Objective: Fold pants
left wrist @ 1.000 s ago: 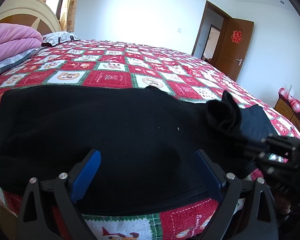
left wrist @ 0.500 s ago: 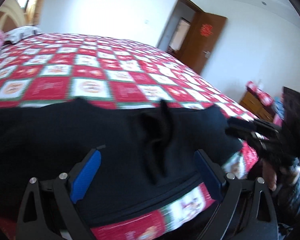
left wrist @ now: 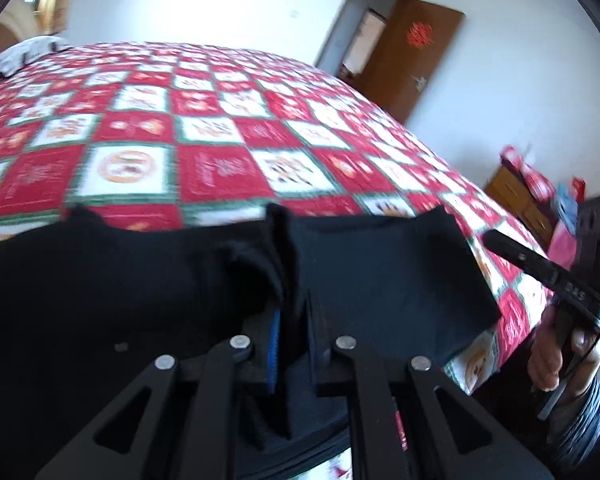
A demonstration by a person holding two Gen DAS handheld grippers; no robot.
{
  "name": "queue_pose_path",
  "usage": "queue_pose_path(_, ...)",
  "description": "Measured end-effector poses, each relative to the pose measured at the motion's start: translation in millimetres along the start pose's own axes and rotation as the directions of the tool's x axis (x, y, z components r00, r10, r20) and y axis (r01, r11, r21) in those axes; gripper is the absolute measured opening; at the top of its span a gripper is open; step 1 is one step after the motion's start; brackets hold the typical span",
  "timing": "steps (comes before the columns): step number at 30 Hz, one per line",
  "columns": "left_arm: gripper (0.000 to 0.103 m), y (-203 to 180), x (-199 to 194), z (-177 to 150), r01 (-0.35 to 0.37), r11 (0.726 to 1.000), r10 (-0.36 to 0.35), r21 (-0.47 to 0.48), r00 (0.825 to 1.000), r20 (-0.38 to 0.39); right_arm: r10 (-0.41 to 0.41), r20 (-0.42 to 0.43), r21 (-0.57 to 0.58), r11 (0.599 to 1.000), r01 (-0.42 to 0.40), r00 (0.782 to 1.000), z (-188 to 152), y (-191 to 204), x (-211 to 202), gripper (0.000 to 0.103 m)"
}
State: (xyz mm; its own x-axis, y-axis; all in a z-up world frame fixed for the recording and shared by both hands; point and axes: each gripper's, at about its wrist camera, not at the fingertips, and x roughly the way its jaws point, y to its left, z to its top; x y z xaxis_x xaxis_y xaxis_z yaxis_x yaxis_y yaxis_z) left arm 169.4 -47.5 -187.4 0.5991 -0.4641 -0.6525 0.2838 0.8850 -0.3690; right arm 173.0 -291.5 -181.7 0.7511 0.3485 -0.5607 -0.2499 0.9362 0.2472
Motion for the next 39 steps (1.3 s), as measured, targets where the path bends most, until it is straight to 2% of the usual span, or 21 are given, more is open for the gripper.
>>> queue_pose_path(2, 0.012, 8.5, -7.1, -2.0, -0.01, 0.999, 0.009, -0.032, 1.0, -0.003, 0.044, 0.024, 0.01, 0.999, -0.045, 0.999, 2.8, 1.0, -4.2, 0.036)
queue_pose_path(4, 0.012, 14.9, -8.0, -4.9, -0.008, 0.999, 0.007, -0.053, 1.0, -0.011, 0.062, 0.007, 0.004, 0.998, -0.062, 0.998, 2.1, 3.8, 0.4, 0.036)
queue_pose_path(6, 0.012, 15.6, -2.5, -6.7, -0.018, 0.999, 0.016, -0.05, 1.0, -0.026, 0.04, -0.026, -0.004, 0.999, -0.04, 0.999, -1.1, 5.1, 8.8, 0.036)
queue_pose_path(7, 0.012, 14.5, -0.9, -7.4, -0.017, 0.999, 0.016, -0.049, 0.999, -0.029, 0.008, -0.071, -0.01, 1.0, -0.008, 0.997, -4.3, 5.1, 18.0, 0.036)
queue_pose_path(10, 0.012, 9.1, 3.3, -8.3, -0.037, 0.999, 0.037, -0.015, 0.999, -0.028, -0.023, -0.171, -0.006, 1.0, 0.022, 0.985, -16.0, -1.4, 41.2, 0.036)
queue_pose_path(13, 0.013, 7.8, 1.2, -8.6, -0.041, 0.999, 0.041, -0.009, 0.999, -0.02, -0.022, -0.161, -0.005, 1.0, 0.021, 0.987, -17.8, -3.5, 41.9, 0.036)
queue_pose_path(16, 0.026, 4.4, -1.8, -11.0, -0.034, 0.999, 0.034, -0.008, 0.999, -0.024, -0.031, -0.123, -0.015, 0.999, 0.03, 0.992, -13.1, 0.1, 29.9, 0.036)
queue_pose_path(17, 0.036, 1.9, -3.3, -12.2, -0.032, 0.999, 0.032, -0.001, 0.999, -0.019, -0.044, -0.119, -0.041, 0.998, 0.039, 0.992, -12.0, 4.1, 24.1, 0.036)
queue_pose_path(18, 0.051, -1.1, -5.1, -13.6, -0.042, 0.999, 0.042, 0.012, 0.999, -0.012, -0.044, -0.125, -0.058, 0.998, 0.037, 0.991, -11.7, 5.9, 21.3, 0.036)
queue_pose_path(20, 0.068, -8.0, -9.1, -16.5, -0.071, 0.997, 0.07, 0.043, 0.997, 0.02, -0.026, -0.174, -0.107, 0.994, 0.007, 0.984, -12.3, 12.1, 14.0, 0.036)
queue_pose_path(21, 0.071, -10.4, -10.1, -18.2, -0.074, 0.996, 0.073, 0.058, 0.997, 0.033, -0.021, -0.195, -0.134, 0.991, -0.005, 0.981, -14.5, 14.7, 10.7, 0.036)
queue_pose_path(23, 0.071, -13.2, -2.6, -21.6, -0.088, 0.993, 0.088, 0.083, 0.996, 0.009, -0.032, -0.247, -0.211, 0.977, -0.022, 0.968, -25.3, 18.3, 6.2, 0.036)
queue_pose_path(24, 0.071, -12.3, 4.1, -24.0, -0.094, 0.992, 0.096, 0.086, 0.995, -0.018, -0.048, -0.292, -0.233, 0.972, -0.023, 0.955, -31.2, 17.7, 10.0, 0.036)
queue_pose_path(25, 0.071, -12.8, 6.8, -25.6, -0.104, 0.989, 0.106, 0.101, 0.994, -0.018, -0.063, -0.359, -0.243, 0.97, -0.028, 0.931, -40.5, 14.2, 19.7, 0.036)
queue_pose_path(26, 0.073, -15.9, 6.9, -27.4, -0.114, 0.985, 0.116, 0.128, 0.993, -0.007, -0.062, -0.375, -0.243, 0.969, -0.033, 0.925, -44.8, 11.3, 24.5, 0.036)
queue_pose_path(29, 0.075, -23.1, 6.7, -30.3, -0.143, 0.973, 0.146, 0.183, 0.989, -0.003, -0.031, -0.38, -0.206, 0.977, -0.051, 0.925, -43.8, 6.0, 26.2, 0.036)
queue_pose_path(32, 0.075, -17.9, 1.0, -26.7, -0.115, 0.981, 0.119, 0.155, 0.993, -0.015, -0.01, -0.364, -0.203, 0.977, -0.068, 0.931, -35.8, 6.7, 15.3, 0.036)
queue_pose_path(34, 0.075, -10.1, -12.4, -20.5, -0.113, 0.985, 0.114, 0.131, 0.993, 0.002, 0.026, -0.327, -0.171, 0.982, -0.086, 0.945, -29.2, 3.7, 6.2, 0.036)
queue_pose_path(39, 0.077, 27.3, -60.5, -11.9, -0.212, 0.969, 0.203, 0.13, 0.976, 0.079, 0.142, -0.203, -0.022, 0.989, -0.149, 0.969, -18.0, -3.2, -3.3, 0.036)
